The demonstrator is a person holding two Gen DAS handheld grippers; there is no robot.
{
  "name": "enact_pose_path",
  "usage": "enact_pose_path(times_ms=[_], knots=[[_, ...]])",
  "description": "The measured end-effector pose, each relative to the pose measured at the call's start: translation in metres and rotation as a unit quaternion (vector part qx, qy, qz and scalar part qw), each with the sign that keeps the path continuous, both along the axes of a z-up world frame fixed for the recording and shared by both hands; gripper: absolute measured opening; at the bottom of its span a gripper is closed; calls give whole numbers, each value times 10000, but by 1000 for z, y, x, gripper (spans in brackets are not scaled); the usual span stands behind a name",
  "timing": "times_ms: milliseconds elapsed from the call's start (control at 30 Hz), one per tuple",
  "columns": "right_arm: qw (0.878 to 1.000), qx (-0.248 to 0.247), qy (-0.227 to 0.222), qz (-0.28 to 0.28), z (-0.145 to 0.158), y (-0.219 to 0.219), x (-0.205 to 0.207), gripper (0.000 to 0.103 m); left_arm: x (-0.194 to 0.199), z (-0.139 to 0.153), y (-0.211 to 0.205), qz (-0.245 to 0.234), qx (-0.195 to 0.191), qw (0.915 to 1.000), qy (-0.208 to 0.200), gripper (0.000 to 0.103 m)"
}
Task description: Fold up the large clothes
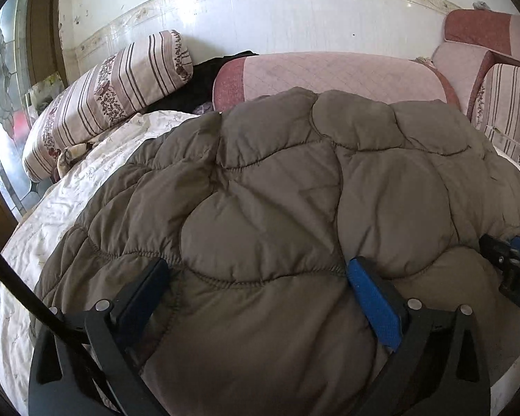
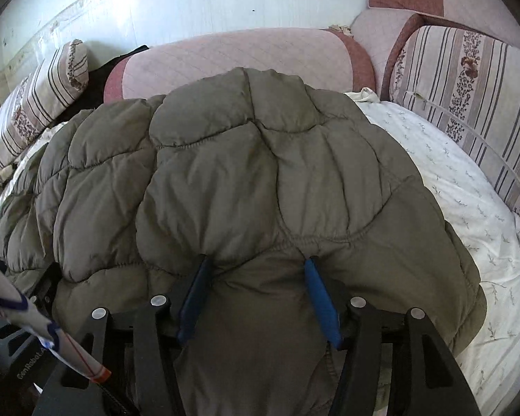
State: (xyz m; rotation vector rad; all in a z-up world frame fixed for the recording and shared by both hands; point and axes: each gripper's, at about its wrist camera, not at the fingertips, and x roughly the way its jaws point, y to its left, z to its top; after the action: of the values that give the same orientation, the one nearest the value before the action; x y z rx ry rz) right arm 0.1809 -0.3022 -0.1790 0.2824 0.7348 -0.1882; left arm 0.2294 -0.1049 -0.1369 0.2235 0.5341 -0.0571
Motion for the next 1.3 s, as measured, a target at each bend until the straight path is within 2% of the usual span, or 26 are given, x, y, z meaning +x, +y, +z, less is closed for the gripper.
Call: enact_pose_path(times_ms=[333,467,533,600,733,867,967,1133,1200,1267,1300], knots=[[9999,-118,-6,17,2,3,-3,63,2,1,2,-14,-26,10000,20,103],[9998,-75,-191,30,11,0,-14,63,2,1,3,-28,-53,10000,33,103],[9994,-234,-236,-44,14,-1,-18,63,2,1,2,-25,-57,10000,33,103],[9987,-415,-208,-230,14,-5,-21,63,2,1,2,-24,-50,10000,30,103],[9975,-369,0,-601,8,-22,-21,62,2,0,2,-24,-47,10000,28,103],[9979,-16,222,-601,-5,-33,-11,62,2,0,2,-28,-42,10000,25,103],[9978,-103,202,-626,-2,-31,-13,62,2,1,3,-32,-64,10000,52,103],[9973,-421,-288,-519,24,-13,-38,62,-13,15,11,-127,-279,9995,94,103],[9946,-675,-596,-515,46,0,-64,62,-35,28,17,-143,-300,9994,-108,103],[9926,-710,-882,-445,68,10,-93,63,-73,50,32,-52,-313,9981,-536,103],[9915,-705,-1027,-368,81,17,-112,64,-90,62,40,-31,-454,9972,-590,103]])
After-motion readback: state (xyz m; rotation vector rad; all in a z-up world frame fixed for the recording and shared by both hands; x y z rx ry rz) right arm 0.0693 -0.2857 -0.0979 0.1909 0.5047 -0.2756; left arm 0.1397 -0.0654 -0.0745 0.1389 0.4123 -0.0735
